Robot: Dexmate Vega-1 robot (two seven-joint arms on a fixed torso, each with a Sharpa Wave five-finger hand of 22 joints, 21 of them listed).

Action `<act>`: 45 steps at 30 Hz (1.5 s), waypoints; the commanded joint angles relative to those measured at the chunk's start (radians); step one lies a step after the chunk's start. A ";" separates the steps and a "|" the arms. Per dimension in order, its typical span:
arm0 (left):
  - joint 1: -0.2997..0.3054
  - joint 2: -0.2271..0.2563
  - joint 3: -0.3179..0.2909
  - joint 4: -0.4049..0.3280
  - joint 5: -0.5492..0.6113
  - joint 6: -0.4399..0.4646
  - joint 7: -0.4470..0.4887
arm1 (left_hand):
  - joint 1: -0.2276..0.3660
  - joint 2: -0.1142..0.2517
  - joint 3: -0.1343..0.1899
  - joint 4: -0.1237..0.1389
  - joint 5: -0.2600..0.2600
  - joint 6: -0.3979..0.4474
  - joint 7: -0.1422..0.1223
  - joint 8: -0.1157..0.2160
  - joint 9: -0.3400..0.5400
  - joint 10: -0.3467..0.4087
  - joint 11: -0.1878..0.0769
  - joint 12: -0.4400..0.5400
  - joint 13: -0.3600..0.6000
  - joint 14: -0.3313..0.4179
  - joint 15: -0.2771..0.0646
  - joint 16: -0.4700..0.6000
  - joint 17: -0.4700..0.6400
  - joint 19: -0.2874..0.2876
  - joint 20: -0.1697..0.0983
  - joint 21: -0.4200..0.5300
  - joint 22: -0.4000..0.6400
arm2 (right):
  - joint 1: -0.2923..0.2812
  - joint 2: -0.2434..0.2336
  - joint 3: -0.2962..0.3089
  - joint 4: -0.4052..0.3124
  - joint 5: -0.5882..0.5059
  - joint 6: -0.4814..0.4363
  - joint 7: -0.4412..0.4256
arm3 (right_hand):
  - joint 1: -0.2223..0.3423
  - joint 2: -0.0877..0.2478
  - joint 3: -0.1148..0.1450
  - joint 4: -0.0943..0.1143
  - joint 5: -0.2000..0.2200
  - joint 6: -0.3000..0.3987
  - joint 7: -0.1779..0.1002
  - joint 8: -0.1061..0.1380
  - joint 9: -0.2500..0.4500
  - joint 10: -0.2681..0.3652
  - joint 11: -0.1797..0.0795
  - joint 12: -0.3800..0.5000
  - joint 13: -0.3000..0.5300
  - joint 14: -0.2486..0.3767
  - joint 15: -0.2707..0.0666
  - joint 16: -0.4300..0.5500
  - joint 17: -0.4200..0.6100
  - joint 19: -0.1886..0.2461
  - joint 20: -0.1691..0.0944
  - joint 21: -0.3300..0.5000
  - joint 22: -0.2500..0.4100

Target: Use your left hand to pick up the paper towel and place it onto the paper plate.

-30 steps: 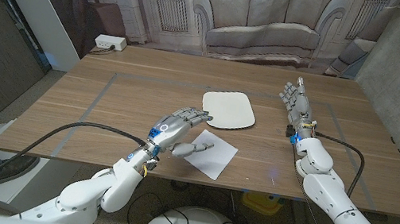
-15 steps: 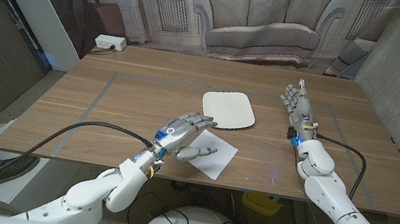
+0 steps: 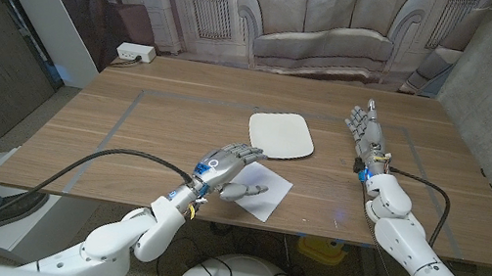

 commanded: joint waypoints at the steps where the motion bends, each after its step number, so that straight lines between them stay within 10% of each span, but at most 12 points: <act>1: -0.017 -0.003 0.022 0.001 -0.005 0.029 -0.049 | 0.010 0.000 0.000 -0.008 0.004 0.002 -0.011 -0.005 0.001 -0.005 -0.003 -0.002 0.001 0.000 -0.060 -0.003 0.004 -0.001 0.007 -0.004 0.005 | 0.007 0.001 -0.006 -0.004 -0.005 -0.007 -0.006 | 0.000 0.007 -0.002 -0.003 0.002 0.008 -0.001 0.003 0.004 0.009 -0.003 0.003 0.004 0.006 0.001 -0.002 0.002 0.010 -0.011 -0.003 0.006; 45: -0.053 -0.008 0.070 0.025 -0.057 0.042 -0.145 | 0.028 -0.008 -0.006 -0.018 0.009 -0.010 -0.014 -0.018 0.002 -0.014 0.000 -0.007 0.002 -0.010 -0.059 -0.006 0.005 -0.001 0.021 -0.002 0.006 | -0.008 -0.011 -0.002 -0.028 0.004 -0.033 -0.018 | -0.001 0.009 -0.005 -0.006 0.002 0.009 -0.002 0.003 0.004 0.012 -0.003 0.003 0.004 0.008 0.002 -0.002 0.002 0.015 -0.006 -0.017 0.007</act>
